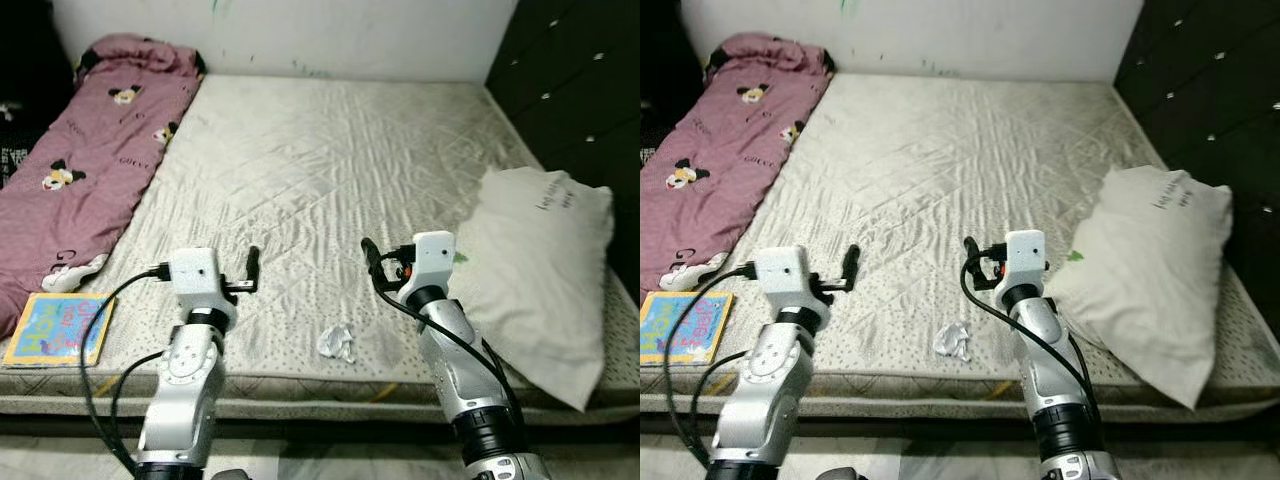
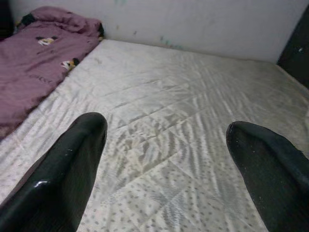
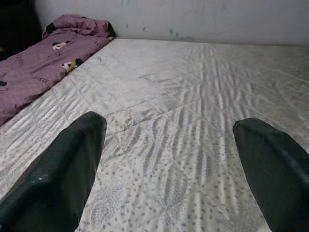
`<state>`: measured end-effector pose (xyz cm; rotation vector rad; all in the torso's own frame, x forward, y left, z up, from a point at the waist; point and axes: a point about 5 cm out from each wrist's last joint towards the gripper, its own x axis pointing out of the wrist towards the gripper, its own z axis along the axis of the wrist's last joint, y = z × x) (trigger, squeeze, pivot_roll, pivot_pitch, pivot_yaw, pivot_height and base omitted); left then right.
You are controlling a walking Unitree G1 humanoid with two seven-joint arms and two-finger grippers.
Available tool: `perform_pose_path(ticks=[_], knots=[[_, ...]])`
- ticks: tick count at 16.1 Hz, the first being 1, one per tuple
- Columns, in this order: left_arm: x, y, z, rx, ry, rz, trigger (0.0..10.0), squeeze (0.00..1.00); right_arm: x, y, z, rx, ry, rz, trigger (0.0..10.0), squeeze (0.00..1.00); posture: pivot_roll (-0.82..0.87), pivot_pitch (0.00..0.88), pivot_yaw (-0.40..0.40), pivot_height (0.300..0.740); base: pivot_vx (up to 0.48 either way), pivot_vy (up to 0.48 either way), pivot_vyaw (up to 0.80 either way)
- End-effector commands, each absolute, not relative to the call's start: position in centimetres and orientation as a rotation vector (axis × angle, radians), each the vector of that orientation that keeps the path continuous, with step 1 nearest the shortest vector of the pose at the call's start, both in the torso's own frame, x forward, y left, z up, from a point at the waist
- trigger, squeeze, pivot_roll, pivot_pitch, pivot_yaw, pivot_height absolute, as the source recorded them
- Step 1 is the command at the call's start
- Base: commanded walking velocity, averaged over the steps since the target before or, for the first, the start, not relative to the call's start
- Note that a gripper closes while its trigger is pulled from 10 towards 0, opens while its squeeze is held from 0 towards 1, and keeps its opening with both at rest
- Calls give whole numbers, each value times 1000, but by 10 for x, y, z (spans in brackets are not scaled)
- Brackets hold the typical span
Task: Clean up the room
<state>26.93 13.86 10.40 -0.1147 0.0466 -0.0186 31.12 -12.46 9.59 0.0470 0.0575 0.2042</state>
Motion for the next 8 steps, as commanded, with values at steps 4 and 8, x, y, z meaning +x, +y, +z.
perform_pose_path(ticks=[4, 8], knots=[[270, 133, 107, -105, 41, -20, 10000, 0, 312, -130, 99, 33, 44, 191, 10000, 0, 50, 0, -31, 740, 60, 0, 0], [264, 142, 106, 43, 57, 47, 10000, 0, 311, -132, 100, 16, 36, 194, 10000, 0, 51, 0, -29, 740, 0, 0, 0]])
